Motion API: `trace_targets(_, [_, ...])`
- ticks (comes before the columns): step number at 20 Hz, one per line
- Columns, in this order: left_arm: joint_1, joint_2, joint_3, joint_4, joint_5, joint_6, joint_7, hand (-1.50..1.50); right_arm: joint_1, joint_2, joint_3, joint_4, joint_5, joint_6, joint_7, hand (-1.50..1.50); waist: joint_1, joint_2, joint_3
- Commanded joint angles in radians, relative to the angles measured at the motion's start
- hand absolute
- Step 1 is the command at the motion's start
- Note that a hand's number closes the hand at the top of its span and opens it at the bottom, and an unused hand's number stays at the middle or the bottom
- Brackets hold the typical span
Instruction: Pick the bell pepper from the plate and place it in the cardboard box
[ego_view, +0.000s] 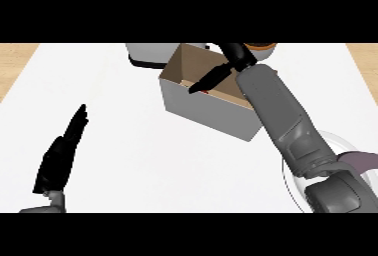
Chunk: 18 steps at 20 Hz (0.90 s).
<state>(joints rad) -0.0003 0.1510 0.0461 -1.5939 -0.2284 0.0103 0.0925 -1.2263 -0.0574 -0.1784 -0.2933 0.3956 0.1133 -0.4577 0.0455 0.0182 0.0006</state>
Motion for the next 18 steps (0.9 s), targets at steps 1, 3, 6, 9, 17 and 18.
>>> trace_targets(1, [-0.019,-0.011,0.0,0.02,-0.004,0.009,0.013,0.0,-0.057,-0.046,-0.13,0.028,-0.126,0.072,0.03,-1.5,0.004,0.004,0.0])
trace_targets(3, [0.014,0.001,-0.001,-0.019,0.009,-0.014,0.022,0.0,-0.059,-0.109,-0.173,0.029,-0.166,0.11,0.044,-1.5,-0.002,-0.004,0.0])
trace_targets(6, [-0.009,-0.025,-0.01,0.054,-0.011,0.015,-0.041,0.0,-0.036,-0.209,-0.216,0.066,-0.19,0.123,0.021,-1.5,0.009,0.013,0.0])
trace_targets(9, [-0.032,-0.021,-0.006,0.028,-0.005,0.011,0.0,0.0,-0.073,-0.317,-0.255,0.086,-0.215,0.132,0.092,-1.5,0.015,0.012,0.001])
trace_targets(17, [-0.055,-0.006,-0.007,0.047,-0.016,0.003,-0.018,0.0,0.023,-0.502,-0.298,0.123,-0.242,0.279,0.006,-1.5,0.04,0.032,0.003])
trace_targets(18, [-0.042,0.005,-0.001,0.042,0.01,-0.025,-0.042,0.0,0.026,-0.526,-0.289,0.116,-0.233,0.304,-0.009,-1.5,0.053,0.036,0.004])
